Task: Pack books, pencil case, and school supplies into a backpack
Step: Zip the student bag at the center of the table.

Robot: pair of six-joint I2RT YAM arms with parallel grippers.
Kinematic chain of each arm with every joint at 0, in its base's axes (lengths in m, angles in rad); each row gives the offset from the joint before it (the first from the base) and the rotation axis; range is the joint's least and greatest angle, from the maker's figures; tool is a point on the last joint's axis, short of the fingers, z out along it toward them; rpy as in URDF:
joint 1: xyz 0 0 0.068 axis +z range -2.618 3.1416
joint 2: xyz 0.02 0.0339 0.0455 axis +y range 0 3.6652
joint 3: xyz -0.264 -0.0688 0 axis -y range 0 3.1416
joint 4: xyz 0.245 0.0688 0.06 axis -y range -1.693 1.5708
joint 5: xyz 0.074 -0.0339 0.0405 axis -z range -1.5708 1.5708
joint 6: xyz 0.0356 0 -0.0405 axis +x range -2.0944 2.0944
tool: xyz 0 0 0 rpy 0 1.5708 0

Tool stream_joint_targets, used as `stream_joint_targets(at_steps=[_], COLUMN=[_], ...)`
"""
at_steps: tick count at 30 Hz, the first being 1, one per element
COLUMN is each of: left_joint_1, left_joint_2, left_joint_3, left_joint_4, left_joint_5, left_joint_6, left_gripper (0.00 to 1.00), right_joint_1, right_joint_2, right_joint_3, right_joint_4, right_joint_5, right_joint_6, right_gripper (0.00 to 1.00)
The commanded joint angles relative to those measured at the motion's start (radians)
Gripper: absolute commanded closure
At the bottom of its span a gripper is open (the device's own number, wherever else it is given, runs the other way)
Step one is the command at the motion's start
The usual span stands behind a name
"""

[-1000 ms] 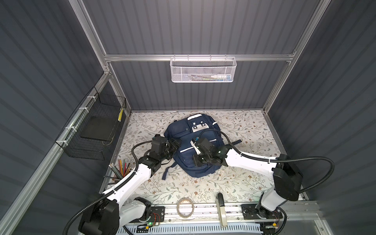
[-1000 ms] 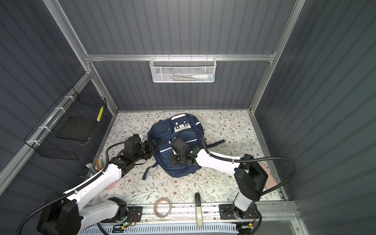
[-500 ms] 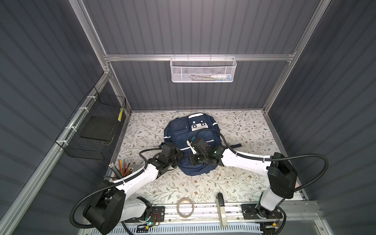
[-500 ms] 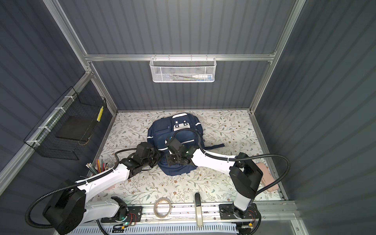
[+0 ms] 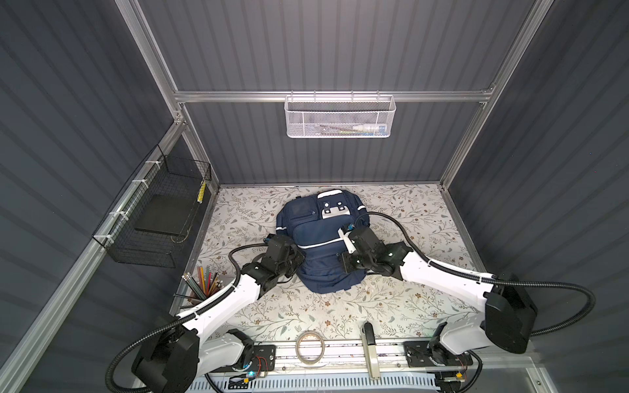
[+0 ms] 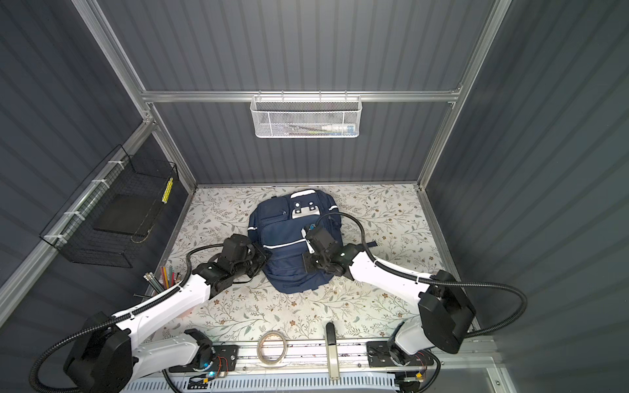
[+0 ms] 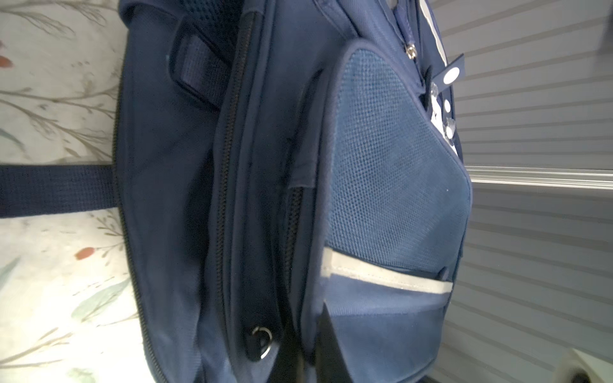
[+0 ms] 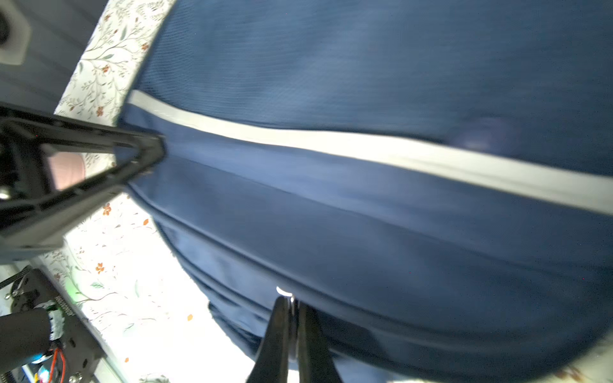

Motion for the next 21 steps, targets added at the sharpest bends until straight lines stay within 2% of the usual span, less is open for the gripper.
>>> stream_joint_targets(at_steps=[1,4,6,10,13,15,18,21], left_joint_1=[0.066,0.098,0.106,0.114,0.144,0.168,0.197,0.228], left_joint_2=[-0.033,-0.041,-0.029,0.004,0.029,0.045,0.086,0.156], left_joint_3=[0.012,0.027,0.048,0.078,0.109,0.134,0.187,0.252], left_joint_4=[-0.095,-0.111,-0.125,-0.125,-0.121,-0.119,-0.115,-0.112], left_joint_5=[-0.028,-0.007,0.003,0.015,0.021,0.011,-0.009,0.021], left_joint_6=[0.066,0.091,0.112,0.139,0.169,0.204,0.25,0.26], left_gripper=[1.0,1.0,1.0,1.0,1.0,0.86,0.78,0.64], right_joint_1=[-0.097,-0.202,-0.235,-0.225,-0.17,-0.131,-0.042,0.047], right_joint_2=[-0.045,-0.082,-0.089,-0.066,-0.062,-0.07,-0.084,-0.052], right_joint_3=[-0.049,-0.063,-0.05,0.004,0.004,-0.004,-0.012,0.016], right_joint_4=[-0.081,-0.076,-0.073,-0.115,-0.142,-0.163,-0.157,-0.11], right_joint_5=[0.016,-0.057,-0.084,-0.137,-0.098,-0.07,-0.036,-0.029], right_joint_6=[-0.051,-0.076,-0.113,-0.19,-0.207,-0.192,-0.136,-0.059], right_gripper=[1.0,1.0,1.0,1.0,1.0,1.0,1.0,1.0])
